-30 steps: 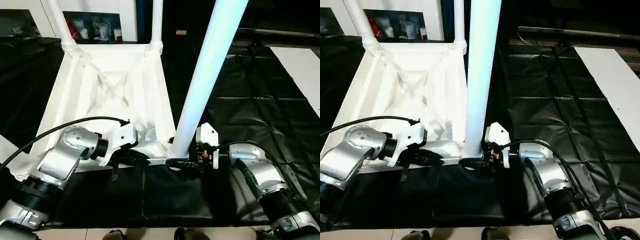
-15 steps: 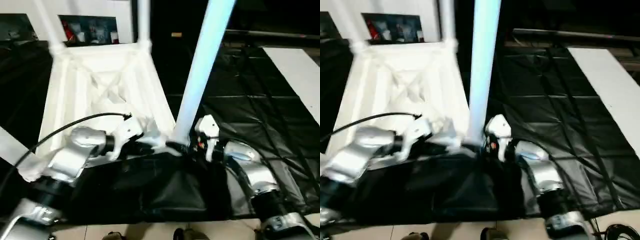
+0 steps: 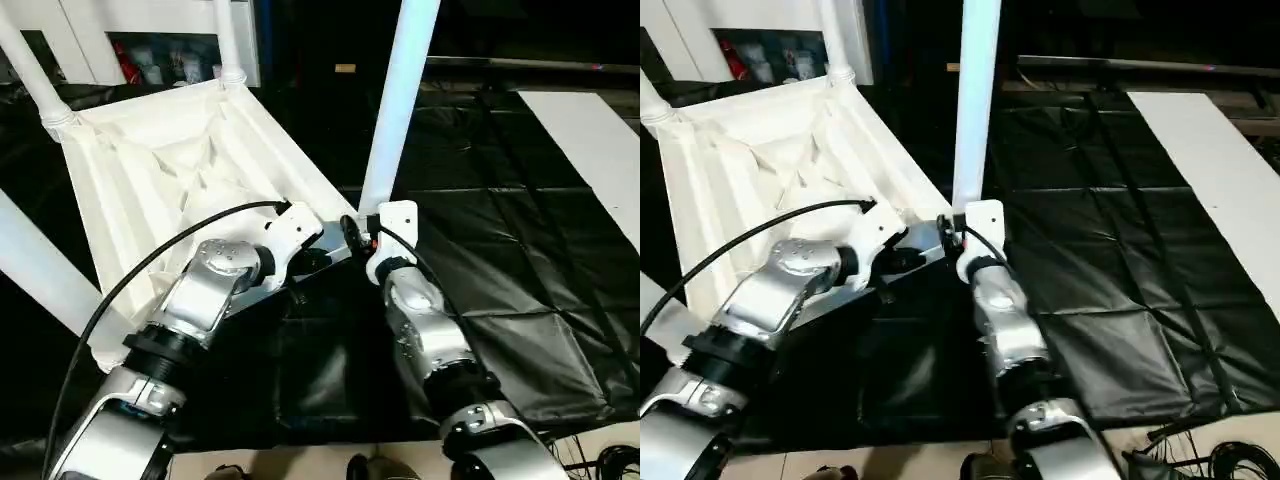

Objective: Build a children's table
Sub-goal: Rotate leg to tighten

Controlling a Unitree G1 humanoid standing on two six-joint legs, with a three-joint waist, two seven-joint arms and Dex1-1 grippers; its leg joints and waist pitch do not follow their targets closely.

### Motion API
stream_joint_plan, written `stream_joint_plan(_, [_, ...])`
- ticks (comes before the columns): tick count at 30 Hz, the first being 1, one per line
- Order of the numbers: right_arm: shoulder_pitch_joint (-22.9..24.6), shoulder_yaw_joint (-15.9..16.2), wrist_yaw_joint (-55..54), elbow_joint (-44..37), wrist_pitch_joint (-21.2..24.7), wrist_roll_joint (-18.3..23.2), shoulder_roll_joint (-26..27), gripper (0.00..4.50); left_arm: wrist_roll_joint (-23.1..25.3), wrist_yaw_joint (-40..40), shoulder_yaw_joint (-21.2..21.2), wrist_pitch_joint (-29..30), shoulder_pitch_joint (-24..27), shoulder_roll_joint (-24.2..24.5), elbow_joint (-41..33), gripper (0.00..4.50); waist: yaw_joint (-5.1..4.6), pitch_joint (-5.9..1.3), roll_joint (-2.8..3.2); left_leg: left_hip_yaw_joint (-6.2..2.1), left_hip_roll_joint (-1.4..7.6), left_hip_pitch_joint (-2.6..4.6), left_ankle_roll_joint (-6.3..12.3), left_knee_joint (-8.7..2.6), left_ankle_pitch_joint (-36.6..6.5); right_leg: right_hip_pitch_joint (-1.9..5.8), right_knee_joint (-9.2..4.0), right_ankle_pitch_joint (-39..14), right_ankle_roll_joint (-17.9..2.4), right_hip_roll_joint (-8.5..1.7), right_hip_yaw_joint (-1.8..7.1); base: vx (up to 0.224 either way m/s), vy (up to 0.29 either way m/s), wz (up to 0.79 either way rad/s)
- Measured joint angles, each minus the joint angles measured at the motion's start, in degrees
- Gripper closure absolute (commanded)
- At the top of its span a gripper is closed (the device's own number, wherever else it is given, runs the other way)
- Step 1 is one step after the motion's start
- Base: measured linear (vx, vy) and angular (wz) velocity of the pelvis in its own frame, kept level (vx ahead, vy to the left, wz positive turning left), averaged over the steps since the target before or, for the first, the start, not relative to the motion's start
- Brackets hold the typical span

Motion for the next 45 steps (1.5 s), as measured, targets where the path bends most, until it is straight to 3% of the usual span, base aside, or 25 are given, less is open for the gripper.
stream_joint_plan(2, [0.0, -0.5, 2.1, 0.0, -0.3, 0.6, 0.0, 1.11, 0.0, -0.1, 0.0, 0.0, 0.1, 0.2, -0.4, 4.5, -0.02, 0.04, 0.01, -0.01, 0.0, -0.04, 0.0, 0.0, 0.0, -0.02, -0.01, 0.0, 0.0, 0.0, 0.0, 0.0, 0.0, 0.0])
stream_joint_plan(5, [0.0, -0.6, 4.5, 0.0, -1.4, 2.0, -0.5, 1.03, -0.1, -0.2, 0.0, -0.1, 0.2, 0.5, -0.5, 4.5, -0.05, 0.23, 0.26, -0.01, 0.0, -0.09, 0.0, 0.0, 0.0, -0.05, -0.02, 0.0, 0.0, 0.0, 0.0, 0.0, 0.0, 0.0])
stream_joint_plan(8, [0.3, -0.5, 6.7, -1.1, -1.3, 2.5, -2.7, 0.66, -0.2, -0.8, -0.1, -0.4, 0.4, 0.8, -1.0, 4.5, -0.02, 0.3, 0.36, 0.01, 0.01, -0.2, 0.0, -0.03, 0.0, -0.14, -0.01, 0.0, 0.0, 0.01, -0.03, 0.0, 0.0, 0.0])
stream_joint_plan(17, [7.9, 3.4, 36.4, -12.1, 2.1, 8.6, -16.2, 0.66, -2.0, -7.2, -0.6, -1.7, 3.0, 4.9, -4.6, 4.5, -0.11, 0.4, 0.52, 0.03, 0.05, -0.32, 0.29, -0.12, 0.0, -0.21, -0.21, 0.0, 0.1, 0.07, -0.12, 0.0, 0.0, 0.0])
stream_joint_plan(20, [8.7, 5.1, 45.5, -13.9, 2.7, 10.0, -21.2, 0.66, -3.6, -12.7, -0.7, -3.5, 5.2, 8.6, -6.9, 4.5, 0.05, 0.43, 0.52, 0.03, 0.08, -0.34, 0.31, -0.11, 0.0, -0.2, -0.23, -0.1, 0.1, 0.07, -0.12, 0.0, 0.0, 0.0])
stream_joint_plan(25, [8.7, 8.1, 56.4, -16.9, 3.9, 11.4, -25.0, 0.66, -6.0, -21.7, -1.4, -5.7, 8.0, 14.0, -10.1, 4.5, 0.62, 0.45, 0.56, 0.02, 0.07, -0.24, 0.41, -0.09, 0.0, -0.2, -0.37, 0.0, 0.0, 0.03, -0.14, 0.0, 0.0, 0.0])
stream_joint_plan(31, [8.5, 11.3, 62.0, -17.3, 4.3, 11.0, -26.9, 0.66, -6.7, -25.0, -2.3, -6.0, 8.9, 16.0, -11.8, 4.5, 1.63, 0.45, 0.56, 0.09, 0.05, -0.29, 0.67, -0.04, 0.0, -0.18, -0.49, 0.0, 0.0, -0.01, -0.12, 0.0, 0.0, 0.0])
stream_joint_plan(41, [8.2, 12.0, 63.6, -16.6, 3.3, 9.7, -26.8, 0.66, -6.9, -25.3, -2.3, -6.1, 9.0, 16.4, -11.8, 4.5, 1.52, 0.44, 0.54, 0.1, 0.07, -0.26, 0.68, 0.05, 0.0, -0.17, -0.39, 0.0, 0.0, 0.0, -0.12, 0.0, 0.0, 0.0])
stream_joint_plan(45, [7.9, 11.9, 63.8, -16.1, 3.2, 9.7, -26.8, 1.05, -6.9, -25.5, -2.3, -6.1, 9.0, 16.4, -11.8, 4.5, 1.53, 0.44, 0.54, 0.09, 0.07, -0.26, 0.69, 0.05, 0.0, -0.17, -0.37, 0.0, 0.0, 0.0, -0.12, 0.0, 0.0, 0.0])
